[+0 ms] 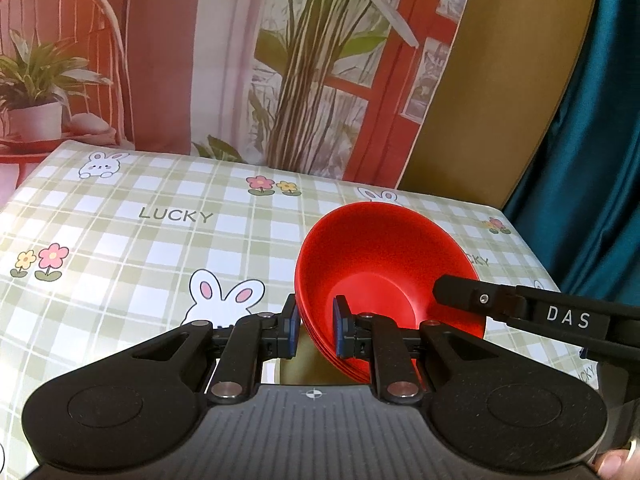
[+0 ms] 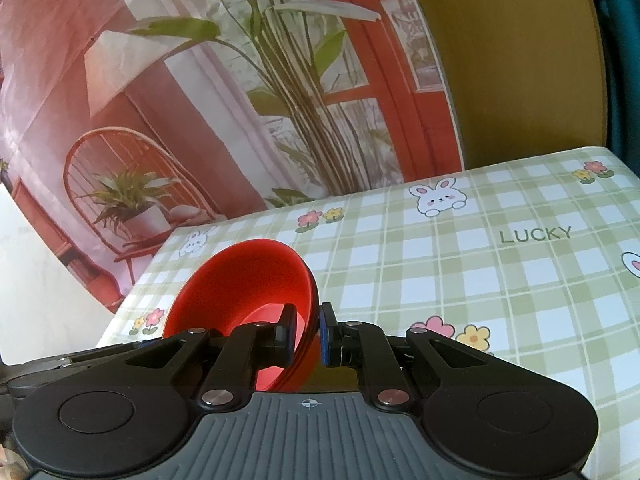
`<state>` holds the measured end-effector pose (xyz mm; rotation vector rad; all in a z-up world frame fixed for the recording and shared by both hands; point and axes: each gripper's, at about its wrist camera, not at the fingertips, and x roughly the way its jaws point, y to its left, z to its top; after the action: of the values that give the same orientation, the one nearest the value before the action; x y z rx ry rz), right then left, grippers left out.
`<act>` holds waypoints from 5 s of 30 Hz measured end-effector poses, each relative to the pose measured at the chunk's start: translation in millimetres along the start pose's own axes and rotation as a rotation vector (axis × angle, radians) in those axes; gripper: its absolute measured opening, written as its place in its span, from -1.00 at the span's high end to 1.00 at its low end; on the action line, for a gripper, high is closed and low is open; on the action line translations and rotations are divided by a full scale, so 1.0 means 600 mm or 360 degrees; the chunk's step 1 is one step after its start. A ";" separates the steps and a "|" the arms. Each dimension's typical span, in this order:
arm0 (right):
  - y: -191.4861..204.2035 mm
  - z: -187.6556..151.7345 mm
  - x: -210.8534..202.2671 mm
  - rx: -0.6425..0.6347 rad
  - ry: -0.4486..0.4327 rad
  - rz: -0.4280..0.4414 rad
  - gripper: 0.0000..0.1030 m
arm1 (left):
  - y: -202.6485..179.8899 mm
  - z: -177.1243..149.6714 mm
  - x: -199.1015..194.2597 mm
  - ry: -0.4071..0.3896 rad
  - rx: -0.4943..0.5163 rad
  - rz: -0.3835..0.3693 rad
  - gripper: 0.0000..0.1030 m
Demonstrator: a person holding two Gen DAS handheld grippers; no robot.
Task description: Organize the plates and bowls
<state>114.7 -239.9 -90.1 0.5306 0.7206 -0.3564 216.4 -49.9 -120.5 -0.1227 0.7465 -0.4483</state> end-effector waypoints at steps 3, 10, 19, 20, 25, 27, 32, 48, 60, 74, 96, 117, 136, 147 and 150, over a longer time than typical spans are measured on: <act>0.004 -0.009 -0.006 -0.0009 0.0007 -0.0006 0.77 | 0.000 -0.002 -0.003 0.0000 0.0001 -0.0003 0.65; 0.012 -0.025 -0.022 -0.0029 0.0011 -0.0020 0.77 | 0.005 -0.022 -0.024 0.0001 -0.0008 -0.0024 0.65; 0.018 -0.036 -0.031 -0.0049 0.0026 -0.0029 0.77 | 0.009 -0.038 -0.038 0.0024 -0.0012 -0.0036 0.65; 0.018 -0.037 -0.030 -0.0049 0.0032 -0.0030 0.77 | 0.010 -0.040 -0.038 0.0027 -0.0013 -0.0035 0.65; 0.020 -0.044 -0.024 -0.0053 0.0063 -0.0037 0.77 | 0.016 -0.045 -0.035 0.0053 -0.0027 -0.0030 0.65; 0.019 -0.045 -0.020 -0.0050 0.0072 -0.0041 0.77 | 0.017 -0.046 -0.033 0.0062 -0.0028 -0.0029 0.65; 0.013 -0.050 -0.011 -0.0028 0.0089 -0.0049 0.77 | 0.015 -0.049 -0.028 0.0076 -0.0006 -0.0027 0.64; -0.012 -0.064 0.009 0.0025 0.0133 -0.0067 0.75 | 0.012 -0.058 -0.003 0.0116 0.0051 0.0011 0.64; -0.008 -0.066 0.012 0.0013 0.0145 -0.0069 0.75 | 0.014 -0.062 0.000 0.0134 0.0046 0.0028 0.63; -0.007 -0.059 0.004 -0.0006 0.0111 -0.0107 0.29 | 0.012 -0.060 -0.018 0.0069 0.0054 0.0036 -0.12; 0.019 -0.037 -0.021 -0.0108 0.0069 -0.0184 -0.99 | 0.041 -0.026 -0.074 -0.0118 -0.0100 0.0160 -0.61; 0.061 -0.014 -0.057 -0.0263 0.0009 -0.0326 -0.99 | 0.049 -0.002 -0.131 -0.0244 -0.0044 0.0365 -0.62; 0.122 0.090 -0.210 -0.0360 -0.0361 -0.0304 -0.99 | 0.000 0.119 -0.260 -0.0558 0.0153 0.0354 -0.62; 0.157 0.124 -0.280 -0.0408 -0.0524 -0.0257 -0.99 | -0.047 0.153 -0.321 -0.0691 0.0212 0.0304 -0.62; 0.164 0.125 -0.289 -0.0420 -0.0542 -0.0250 -0.99 | -0.052 0.153 -0.328 -0.0703 0.0222 0.0312 -0.62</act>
<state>79.9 -180.8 111.4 0.1561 0.4696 -0.4767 141.1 3.3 78.3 -0.0148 0.2878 -0.2703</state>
